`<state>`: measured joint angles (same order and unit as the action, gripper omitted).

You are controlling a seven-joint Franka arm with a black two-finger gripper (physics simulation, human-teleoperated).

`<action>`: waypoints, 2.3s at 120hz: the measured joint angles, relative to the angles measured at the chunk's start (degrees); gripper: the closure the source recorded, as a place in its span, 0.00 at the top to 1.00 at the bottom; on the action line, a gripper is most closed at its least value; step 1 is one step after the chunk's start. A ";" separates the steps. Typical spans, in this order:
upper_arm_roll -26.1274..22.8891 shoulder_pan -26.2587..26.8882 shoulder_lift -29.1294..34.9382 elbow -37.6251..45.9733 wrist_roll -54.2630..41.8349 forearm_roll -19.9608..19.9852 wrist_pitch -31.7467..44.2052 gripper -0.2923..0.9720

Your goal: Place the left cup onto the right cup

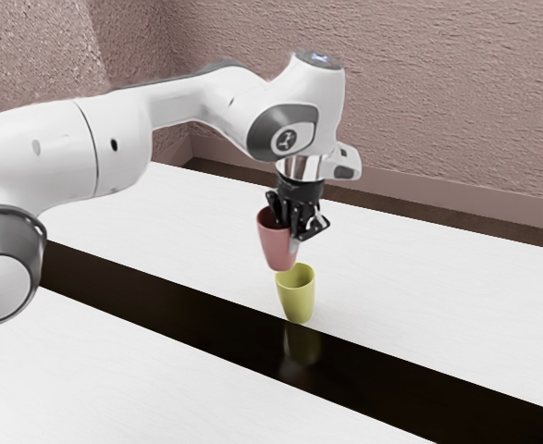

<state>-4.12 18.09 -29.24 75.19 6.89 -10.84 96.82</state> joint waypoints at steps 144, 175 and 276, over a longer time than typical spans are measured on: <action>-2.19 -1.97 -6.01 -4.15 -0.16 -1.52 2.41 0.15; -2.78 -2.33 -7.10 -4.15 -0.08 -1.52 3.31 0.15; -3.82 -2.81 -4.97 -3.99 0.17 0.28 3.39 0.69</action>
<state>-7.93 15.28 -34.21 71.21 7.06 -10.56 100.21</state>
